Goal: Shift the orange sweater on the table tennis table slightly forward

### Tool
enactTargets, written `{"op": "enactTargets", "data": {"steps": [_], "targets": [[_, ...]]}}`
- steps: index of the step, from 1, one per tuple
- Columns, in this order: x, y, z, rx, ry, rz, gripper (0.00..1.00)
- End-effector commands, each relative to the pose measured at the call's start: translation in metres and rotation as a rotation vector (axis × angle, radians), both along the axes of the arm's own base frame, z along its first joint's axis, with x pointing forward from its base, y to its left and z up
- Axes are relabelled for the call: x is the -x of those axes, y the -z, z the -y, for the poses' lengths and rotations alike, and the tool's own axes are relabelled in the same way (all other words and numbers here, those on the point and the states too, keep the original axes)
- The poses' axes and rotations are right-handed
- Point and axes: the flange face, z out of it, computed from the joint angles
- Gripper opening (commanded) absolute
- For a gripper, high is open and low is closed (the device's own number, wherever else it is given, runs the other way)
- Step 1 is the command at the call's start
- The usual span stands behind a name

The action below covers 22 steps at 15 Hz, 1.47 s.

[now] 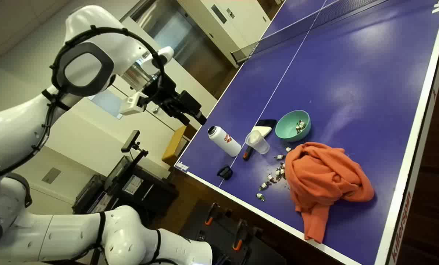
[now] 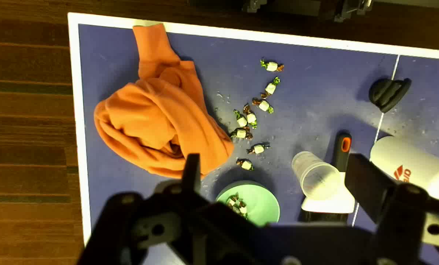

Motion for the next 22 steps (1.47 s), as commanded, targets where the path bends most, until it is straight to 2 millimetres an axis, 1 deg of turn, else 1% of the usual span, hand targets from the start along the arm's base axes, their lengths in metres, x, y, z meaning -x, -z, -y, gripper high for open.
{"op": "enactTargets", "data": {"steps": [1,4,7,8,10,12,13,14,15,16,17,19,20,21,22], "targets": [[0.0,0.0,0.0,0.0,0.0,-0.001,1.0],[0.0,0.0,0.0,0.0,0.0,-0.001,1.0],[0.001,0.007,0.015,0.085,0.099,0.089,1.0],[0.002,0.014,0.024,0.105,0.139,0.115,1.0],[0.004,0.037,0.043,0.114,0.232,0.15,1.0],[0.011,0.07,0.064,0.112,0.334,0.14,1.0],[0.016,0.09,0.074,0.094,0.375,0.125,1.0],[0.021,0.106,0.082,0.069,0.409,0.134,1.0],[0.024,0.127,0.091,0.047,0.445,0.158,1.0],[0.026,0.143,0.099,0.041,0.475,0.177,1.0],[0.026,0.165,0.108,0.046,0.512,0.192,1.0],[0.026,0.199,0.118,0.067,0.563,0.221,1.0],[0.025,0.212,0.118,0.066,0.578,0.218,1.0],[0.029,0.191,0.115,0.062,0.536,0.21,1.0],[0.029,0.204,0.116,0.065,0.54,0.196,1.0]]}}
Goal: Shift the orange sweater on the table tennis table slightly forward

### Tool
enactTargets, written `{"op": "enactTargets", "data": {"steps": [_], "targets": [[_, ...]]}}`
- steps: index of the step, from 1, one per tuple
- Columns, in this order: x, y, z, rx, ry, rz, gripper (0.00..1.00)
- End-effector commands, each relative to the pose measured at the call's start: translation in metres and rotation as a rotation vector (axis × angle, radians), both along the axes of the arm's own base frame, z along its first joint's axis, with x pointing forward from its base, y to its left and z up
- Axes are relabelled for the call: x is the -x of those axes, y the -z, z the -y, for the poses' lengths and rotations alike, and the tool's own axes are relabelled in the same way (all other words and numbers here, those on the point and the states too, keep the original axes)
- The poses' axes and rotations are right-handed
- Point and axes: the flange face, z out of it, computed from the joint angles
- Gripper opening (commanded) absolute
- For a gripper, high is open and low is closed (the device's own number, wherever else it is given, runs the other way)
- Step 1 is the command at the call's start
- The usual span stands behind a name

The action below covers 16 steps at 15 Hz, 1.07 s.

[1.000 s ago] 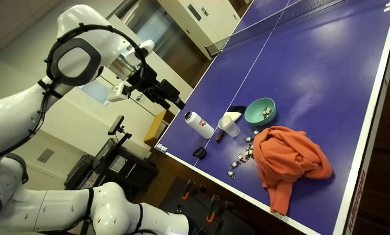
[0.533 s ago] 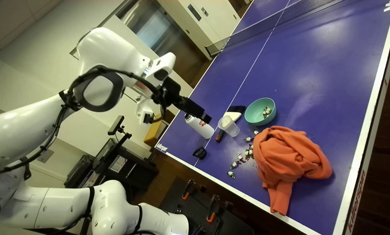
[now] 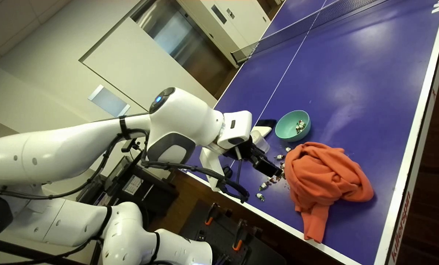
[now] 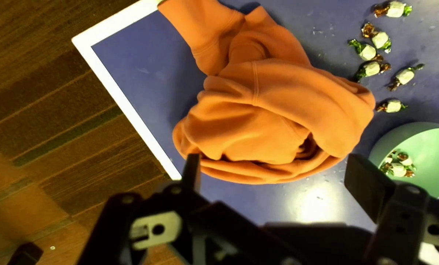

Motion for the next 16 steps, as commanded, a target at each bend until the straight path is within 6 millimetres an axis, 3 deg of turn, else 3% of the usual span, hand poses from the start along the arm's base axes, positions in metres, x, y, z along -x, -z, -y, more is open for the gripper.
{"op": "enactTargets", "data": {"steps": [1,5,10,16], "targets": [[-0.001,0.003,0.0,-0.001,-0.001,-0.008,1.0],[-0.009,0.0,-0.003,-0.011,0.045,0.007,1.0],[-0.033,0.057,-0.02,-0.093,0.225,0.011,1.0],[-0.047,0.123,-0.019,-0.14,0.37,-0.024,1.0]]}}
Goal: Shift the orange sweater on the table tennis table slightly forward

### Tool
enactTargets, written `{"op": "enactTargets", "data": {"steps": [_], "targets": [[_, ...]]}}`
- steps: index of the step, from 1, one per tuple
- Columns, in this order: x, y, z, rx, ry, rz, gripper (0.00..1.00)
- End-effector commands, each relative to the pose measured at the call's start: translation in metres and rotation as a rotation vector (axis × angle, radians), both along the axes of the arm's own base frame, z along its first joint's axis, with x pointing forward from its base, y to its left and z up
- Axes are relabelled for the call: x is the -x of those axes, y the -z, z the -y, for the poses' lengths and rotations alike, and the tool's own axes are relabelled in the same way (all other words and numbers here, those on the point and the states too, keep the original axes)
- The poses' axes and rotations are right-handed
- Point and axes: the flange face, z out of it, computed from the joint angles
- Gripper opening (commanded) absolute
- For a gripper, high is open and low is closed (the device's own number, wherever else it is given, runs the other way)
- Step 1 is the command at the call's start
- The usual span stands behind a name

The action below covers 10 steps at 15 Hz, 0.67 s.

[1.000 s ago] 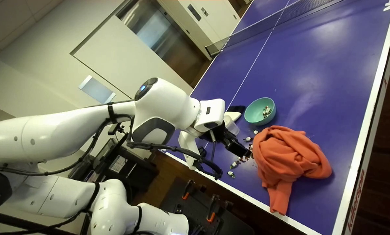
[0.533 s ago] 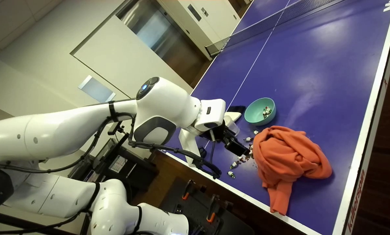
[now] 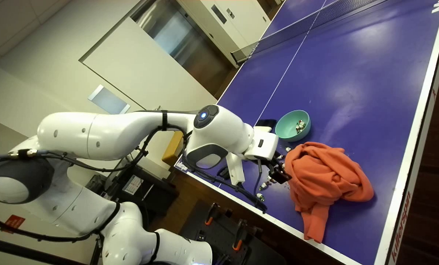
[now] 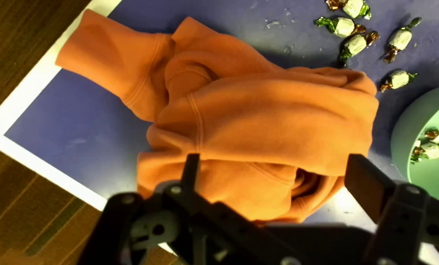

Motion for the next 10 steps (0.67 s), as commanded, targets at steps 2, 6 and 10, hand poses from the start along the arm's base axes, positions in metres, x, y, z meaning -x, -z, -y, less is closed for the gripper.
{"op": "enactTargets", "data": {"steps": [2,6,10], "targets": [[-0.008,0.04,0.012,-0.004,0.103,-0.079,1.0],[-0.01,0.058,0.026,0.036,0.176,-0.139,0.71],[-0.017,0.06,0.034,0.062,0.207,-0.162,0.44]]}}
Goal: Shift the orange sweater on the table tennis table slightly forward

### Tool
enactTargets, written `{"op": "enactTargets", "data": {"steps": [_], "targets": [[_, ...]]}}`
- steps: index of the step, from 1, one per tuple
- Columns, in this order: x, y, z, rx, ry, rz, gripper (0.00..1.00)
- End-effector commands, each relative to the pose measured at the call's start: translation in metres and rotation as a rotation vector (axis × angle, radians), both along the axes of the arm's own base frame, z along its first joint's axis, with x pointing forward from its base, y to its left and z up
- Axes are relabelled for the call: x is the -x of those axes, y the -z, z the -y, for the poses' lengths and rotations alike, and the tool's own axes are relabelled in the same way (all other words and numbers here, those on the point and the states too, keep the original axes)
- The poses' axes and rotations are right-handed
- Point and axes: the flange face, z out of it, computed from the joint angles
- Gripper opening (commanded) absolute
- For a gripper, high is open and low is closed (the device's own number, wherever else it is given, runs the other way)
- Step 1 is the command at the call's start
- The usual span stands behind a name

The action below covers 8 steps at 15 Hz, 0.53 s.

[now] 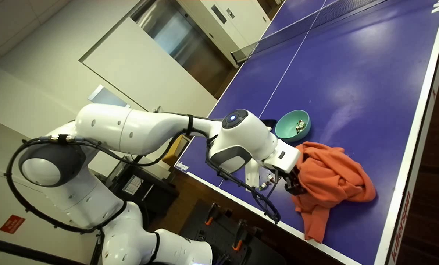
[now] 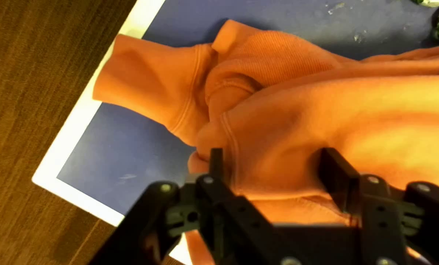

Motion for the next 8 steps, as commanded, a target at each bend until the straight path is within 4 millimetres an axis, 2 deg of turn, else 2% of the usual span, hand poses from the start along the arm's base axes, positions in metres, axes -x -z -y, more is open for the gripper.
{"op": "enactTargets", "data": {"steps": [1,6,7,8], "targets": [[-0.0092,-0.0005,0.0088,0.034,0.037,-0.011,0.38],[-0.0147,-0.005,0.0119,0.043,0.053,0.0,0.03],[-0.0152,-0.0056,0.0126,0.043,0.054,0.001,0.01],[-0.0157,-0.0069,0.0132,0.043,0.054,0.002,0.05]]}}
